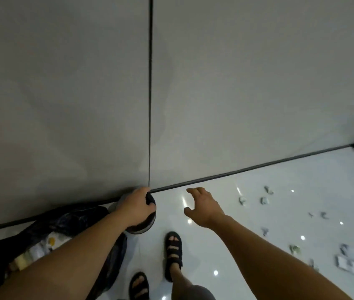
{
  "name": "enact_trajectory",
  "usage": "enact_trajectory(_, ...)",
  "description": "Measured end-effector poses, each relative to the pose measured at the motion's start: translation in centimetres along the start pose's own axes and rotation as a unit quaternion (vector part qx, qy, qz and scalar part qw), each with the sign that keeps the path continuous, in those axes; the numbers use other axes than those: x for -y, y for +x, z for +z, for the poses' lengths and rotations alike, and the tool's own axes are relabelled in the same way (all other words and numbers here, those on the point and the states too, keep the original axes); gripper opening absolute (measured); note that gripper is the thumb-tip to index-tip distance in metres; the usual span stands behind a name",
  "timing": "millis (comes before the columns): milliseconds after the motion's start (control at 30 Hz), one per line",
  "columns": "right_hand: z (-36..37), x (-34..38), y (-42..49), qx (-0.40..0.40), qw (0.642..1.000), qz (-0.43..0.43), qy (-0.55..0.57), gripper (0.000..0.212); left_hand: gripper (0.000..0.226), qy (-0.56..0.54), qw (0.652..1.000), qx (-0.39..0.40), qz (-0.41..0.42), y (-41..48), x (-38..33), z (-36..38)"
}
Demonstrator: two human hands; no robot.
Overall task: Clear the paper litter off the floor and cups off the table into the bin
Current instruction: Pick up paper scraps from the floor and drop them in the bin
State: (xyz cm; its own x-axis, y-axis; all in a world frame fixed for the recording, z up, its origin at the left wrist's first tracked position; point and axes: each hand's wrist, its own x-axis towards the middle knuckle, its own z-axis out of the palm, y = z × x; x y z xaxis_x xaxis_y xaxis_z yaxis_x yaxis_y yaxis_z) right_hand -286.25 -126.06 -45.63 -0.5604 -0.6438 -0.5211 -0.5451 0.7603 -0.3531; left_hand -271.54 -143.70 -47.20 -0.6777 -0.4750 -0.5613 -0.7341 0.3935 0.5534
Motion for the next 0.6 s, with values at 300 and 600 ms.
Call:
enact_trajectory(300, -4.7, -11.7, -18.6, -0.100, 0.973, 0.194, 0.081, 0.068, 0.069, 0.134, 0.968, 0.117, 0.179, -6.7, -15.9, 5.1)
enact_trajectory(600, -1.6, -27.3, -36.3, -0.135, 0.922, 0.329, 0.154, 0.070, 0.068, 0.245, 0.898, 0.191, 0.312, -16.5, -33.1, 22.2)
